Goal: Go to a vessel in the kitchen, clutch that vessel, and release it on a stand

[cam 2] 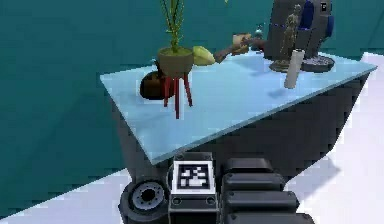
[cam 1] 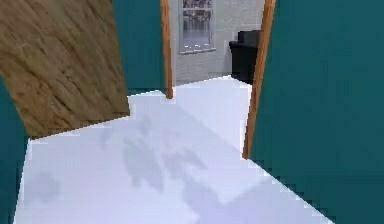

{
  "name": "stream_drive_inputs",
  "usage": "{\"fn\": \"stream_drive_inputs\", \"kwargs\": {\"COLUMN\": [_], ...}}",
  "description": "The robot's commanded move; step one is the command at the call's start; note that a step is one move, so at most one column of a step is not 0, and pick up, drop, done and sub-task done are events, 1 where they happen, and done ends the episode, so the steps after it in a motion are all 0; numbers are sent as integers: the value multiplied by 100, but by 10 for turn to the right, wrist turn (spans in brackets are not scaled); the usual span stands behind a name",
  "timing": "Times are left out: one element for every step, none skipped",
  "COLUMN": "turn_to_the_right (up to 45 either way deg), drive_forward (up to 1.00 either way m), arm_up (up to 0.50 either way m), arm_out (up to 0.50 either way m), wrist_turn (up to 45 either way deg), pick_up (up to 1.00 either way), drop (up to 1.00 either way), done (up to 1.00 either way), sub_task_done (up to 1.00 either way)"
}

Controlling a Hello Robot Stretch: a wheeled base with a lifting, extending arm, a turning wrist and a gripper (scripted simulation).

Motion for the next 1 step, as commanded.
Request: {"fn": "stream_drive_inputs", "kwargs": {"turn_to_the_right": [0], "drive_forward": [100], "arm_up": [0], "arm_out": [0], "wrist_turn": [0], "pick_up": [0], "drop": [0], "done": [0], "sub_task_done": [0]}}
